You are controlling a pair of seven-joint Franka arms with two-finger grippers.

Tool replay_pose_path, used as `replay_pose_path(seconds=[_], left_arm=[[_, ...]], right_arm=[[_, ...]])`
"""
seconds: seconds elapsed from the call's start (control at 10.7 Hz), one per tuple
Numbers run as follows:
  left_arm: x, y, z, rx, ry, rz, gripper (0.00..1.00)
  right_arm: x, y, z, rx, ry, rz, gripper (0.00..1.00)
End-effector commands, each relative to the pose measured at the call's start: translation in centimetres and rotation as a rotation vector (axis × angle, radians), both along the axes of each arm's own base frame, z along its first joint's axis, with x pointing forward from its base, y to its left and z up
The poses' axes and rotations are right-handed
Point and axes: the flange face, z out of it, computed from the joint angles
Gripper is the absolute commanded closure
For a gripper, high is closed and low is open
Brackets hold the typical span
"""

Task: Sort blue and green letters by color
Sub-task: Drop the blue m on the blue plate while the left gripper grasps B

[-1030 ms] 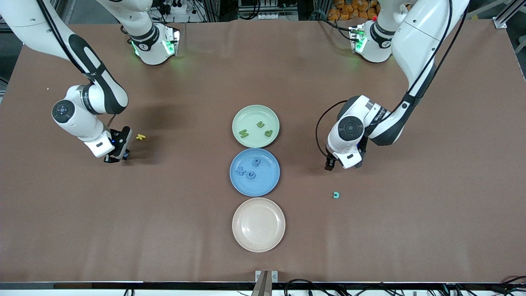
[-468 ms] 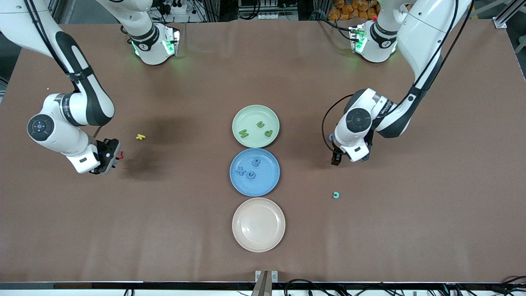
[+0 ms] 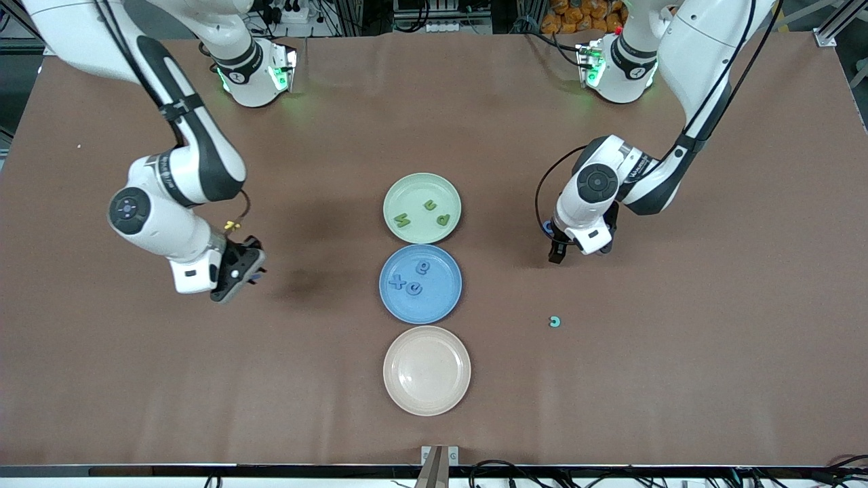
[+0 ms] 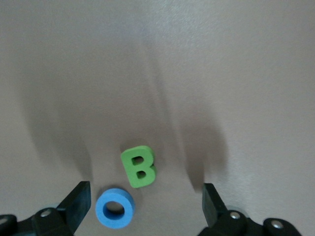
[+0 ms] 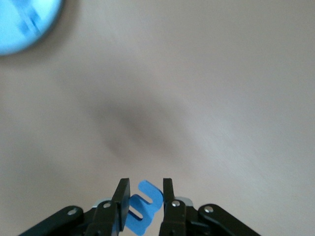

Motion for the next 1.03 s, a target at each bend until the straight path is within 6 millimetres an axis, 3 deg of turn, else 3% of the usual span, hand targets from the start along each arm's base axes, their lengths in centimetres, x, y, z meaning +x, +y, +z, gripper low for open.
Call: replay_pose_path(seconds=[0.0, 0.28, 0.56, 0.66, 0.75, 0.84, 0.94], left_arm=[[-1.1, 1.2, -0.4, 0.028, -0.046, -0.001, 0.0], [-0.9, 1.2, -0.9, 0.024, -0.052, 0.009, 0.0], [-0.7, 1.3, -0.9, 0.024, -0.056, 0.017, 0.0], [-0.2, 1.7, -0.6, 0.022, -0.064, 0.05, 0.87], [0.1, 1.9, -0.5, 0.016, -0.073, 0.066, 1.0], [0.2, 1.9, -0.4, 0.015, -0.075, 0.068, 1.0], [0.2, 1.9, -0.4, 0.015, -0.076, 0.065, 1.0]], right_arm=[[0.5, 9.6, 2.5, 0.089, 0.04, -0.295, 1.0], [-0.6, 20.6, 0.4, 0.119, 0.128, -0.583, 1.0], [-2.4, 26.4, -3.0, 0.103, 0.189, -0.662, 1.0], [-3.0, 28.1, -4.2, 0.091, 0.189, -0.681, 1.0], [-3.2, 29.0, -5.1, 0.095, 0.18, -0.698, 1.0], [-3.2, 29.3, -5.6, 0.106, 0.172, -0.708, 1.0], [-3.1, 29.1, -5.8, 0.106, 0.172, -0.711, 0.81]])
